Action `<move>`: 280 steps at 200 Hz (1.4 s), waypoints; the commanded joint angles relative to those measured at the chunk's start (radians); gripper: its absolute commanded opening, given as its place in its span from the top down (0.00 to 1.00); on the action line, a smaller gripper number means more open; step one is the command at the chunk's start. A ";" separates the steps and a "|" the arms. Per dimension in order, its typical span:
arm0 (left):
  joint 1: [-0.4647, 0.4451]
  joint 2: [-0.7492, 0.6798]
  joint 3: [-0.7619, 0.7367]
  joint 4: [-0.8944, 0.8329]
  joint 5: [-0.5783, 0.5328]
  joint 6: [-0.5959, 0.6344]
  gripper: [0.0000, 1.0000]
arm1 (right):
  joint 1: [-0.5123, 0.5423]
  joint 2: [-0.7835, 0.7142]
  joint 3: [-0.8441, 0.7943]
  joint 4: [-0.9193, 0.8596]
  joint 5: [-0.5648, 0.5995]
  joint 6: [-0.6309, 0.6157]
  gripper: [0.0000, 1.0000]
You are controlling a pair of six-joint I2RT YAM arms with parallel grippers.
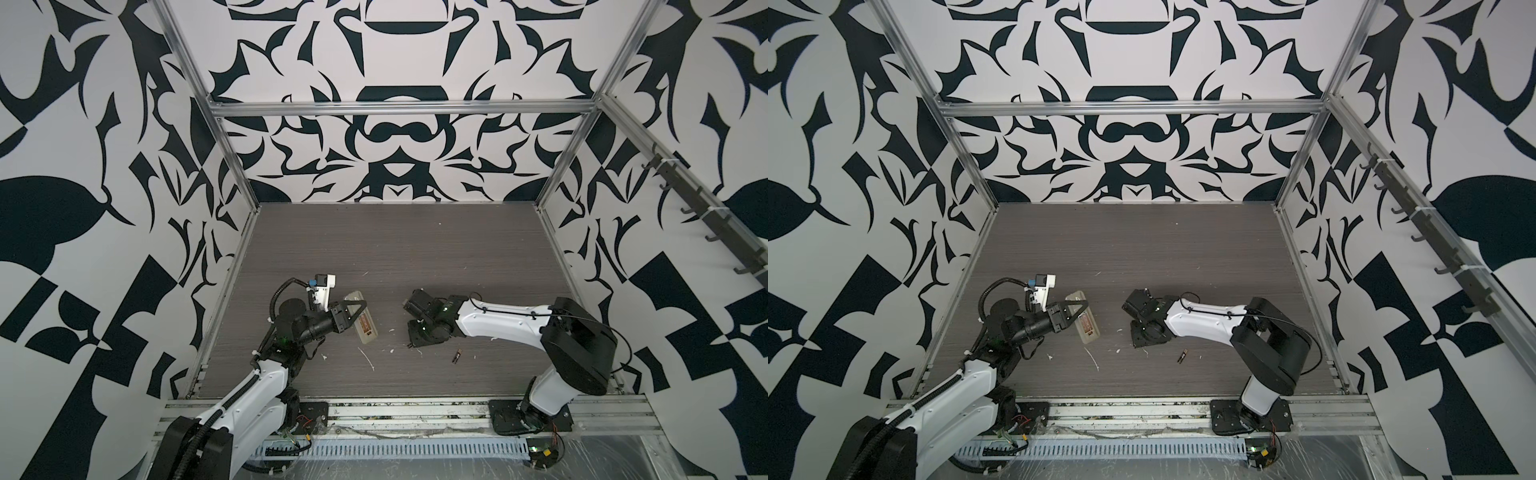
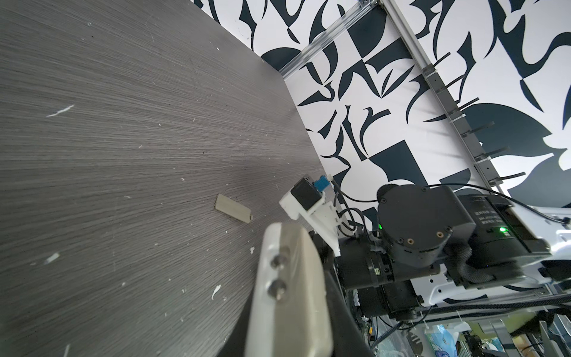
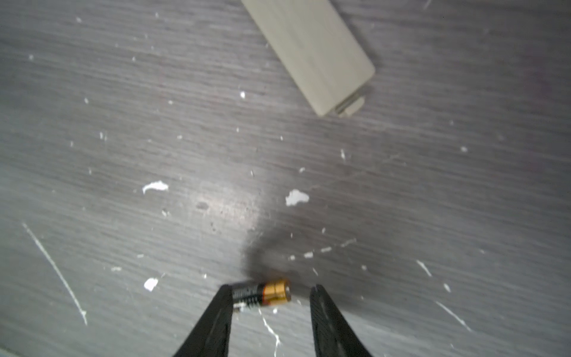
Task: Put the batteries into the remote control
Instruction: 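Open the right gripper to drop the cover and move over an AA battery, then lower the right gripper and grasp the AA battery by its end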
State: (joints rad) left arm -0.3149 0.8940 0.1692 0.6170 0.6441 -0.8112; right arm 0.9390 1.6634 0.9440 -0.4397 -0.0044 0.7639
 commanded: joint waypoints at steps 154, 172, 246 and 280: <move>-0.004 -0.011 -0.030 0.034 -0.032 0.027 1.00 | 0.073 -0.071 0.073 -0.136 0.127 0.132 0.16; -0.004 -0.030 -0.030 0.023 -0.034 0.030 1.00 | 0.072 -0.060 0.054 -0.104 0.119 0.163 0.18; -0.004 -0.084 -0.043 0.001 -0.037 0.033 1.00 | 0.072 0.019 0.030 -0.034 0.104 0.234 0.32; -0.004 -0.086 -0.047 0.003 -0.045 0.038 1.00 | 0.076 0.050 0.036 -0.027 0.100 0.255 0.36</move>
State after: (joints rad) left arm -0.3149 0.8238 0.1375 0.6048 0.6067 -0.7849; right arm 1.0061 1.7081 0.9771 -0.4839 0.0948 0.9840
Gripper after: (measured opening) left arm 0.250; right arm 0.650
